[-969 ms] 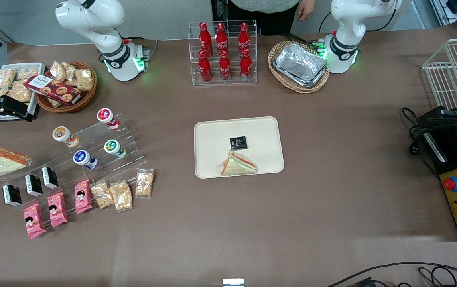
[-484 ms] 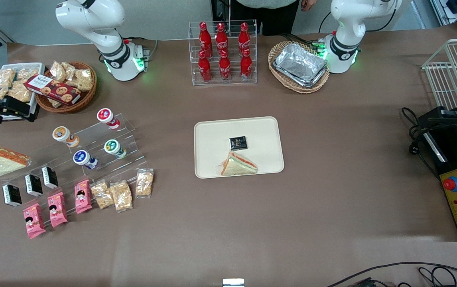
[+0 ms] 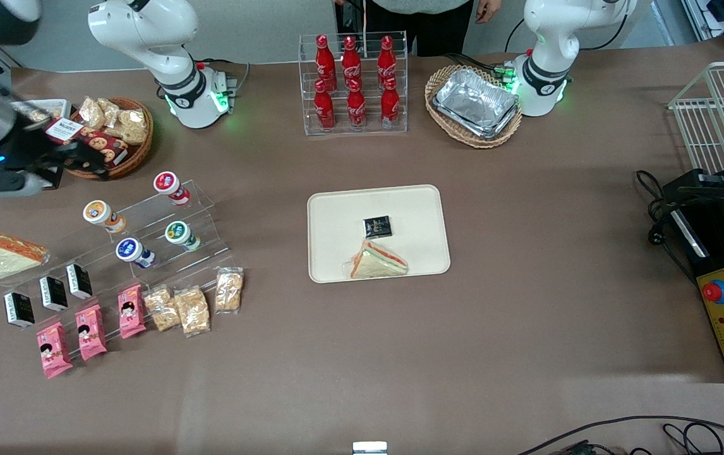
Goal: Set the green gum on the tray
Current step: 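Move the right gripper from rest toward the acrylic gum rack, then lower the right gripper onto the green-labelled gum jar and close it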
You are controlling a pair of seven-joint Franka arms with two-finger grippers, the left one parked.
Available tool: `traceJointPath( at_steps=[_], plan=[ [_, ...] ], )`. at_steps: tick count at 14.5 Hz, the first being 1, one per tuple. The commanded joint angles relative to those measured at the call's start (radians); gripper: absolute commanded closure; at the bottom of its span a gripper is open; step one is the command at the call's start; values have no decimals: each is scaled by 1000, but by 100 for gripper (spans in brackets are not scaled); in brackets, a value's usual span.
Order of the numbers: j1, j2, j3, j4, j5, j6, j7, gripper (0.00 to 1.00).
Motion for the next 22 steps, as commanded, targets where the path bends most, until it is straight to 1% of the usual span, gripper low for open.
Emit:
traceJointPath(
  at_steps=[1, 3, 4, 9, 14, 18, 22],
  plan=[
    [-5, -134, 70, -148, 16, 36, 75, 0],
    [-5, -174, 78, -204, 45, 64, 75, 0],
    [-5, -179, 78, -210, 48, 66, 75, 0],
    [-5, -178, 79, -212, 50, 72, 75, 0],
    [10, -179, 79, -274, 50, 145, 73, 0],
    [15, -177, 79, -371, 50, 257, 61, 0],
    [15, -170, 79, -498, 50, 418, 58, 0]
  ],
)
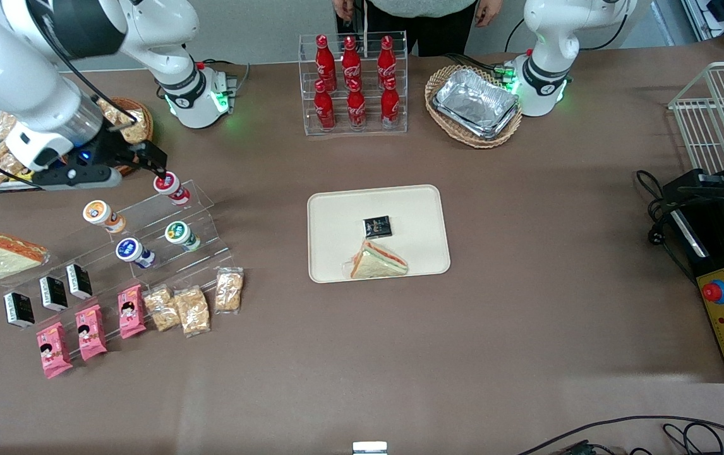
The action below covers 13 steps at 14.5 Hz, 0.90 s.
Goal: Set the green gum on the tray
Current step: 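Lower the right gripper onto the green-labelled gum jar and close it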
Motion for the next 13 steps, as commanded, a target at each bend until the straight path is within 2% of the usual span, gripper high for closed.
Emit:
traceJointPath(
  at_steps=[1, 9, 13],
  plan=[
    [4, -1, -3, -120, 17, 151, -11, 0],
    [2, 154, -6, -171, 6, 345, -13, 0],
    [-9, 203, -13, -197, 3, 434, -71, 0]
  ],
)
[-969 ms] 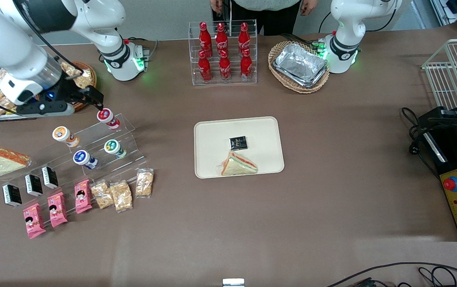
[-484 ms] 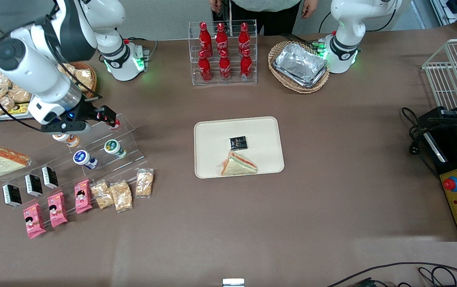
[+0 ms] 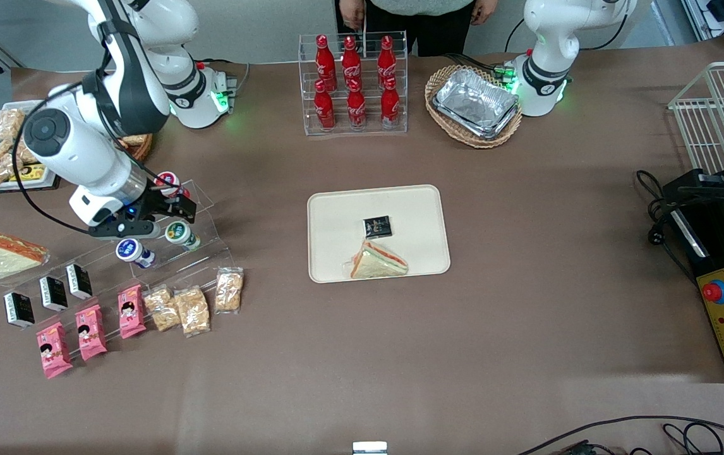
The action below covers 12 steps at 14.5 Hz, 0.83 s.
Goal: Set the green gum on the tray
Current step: 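Lower the right gripper onto the green-labelled gum jar and close it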
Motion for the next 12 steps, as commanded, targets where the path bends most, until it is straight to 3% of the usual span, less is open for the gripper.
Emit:
traceJointPath(
  at_steps=[1, 12],
  plan=[
    [-8, 36, -11, -29, 3, 89, -63, 0],
    [-31, 128, -16, -49, -35, 163, -110, 0]
  ],
)
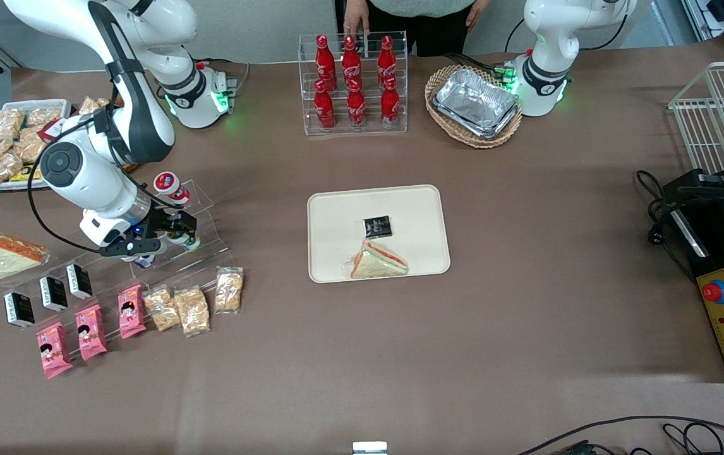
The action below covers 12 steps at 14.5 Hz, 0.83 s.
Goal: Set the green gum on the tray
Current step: 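Lower the right gripper onto the green-labelled gum jar and close it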
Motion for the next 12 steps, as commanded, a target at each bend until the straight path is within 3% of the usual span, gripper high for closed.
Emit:
traceJointPath(
  at_steps=[1, 7, 10, 12],
  plan=[
    [-6, 25, 2, -20, -14, 46, -12, 0],
    [-6, 48, 2, -37, -14, 53, -14, 3],
    [-6, 48, 2, -40, -14, 52, -14, 28],
    [-5, 46, 2, -40, -14, 52, -15, 56]
  ],
)
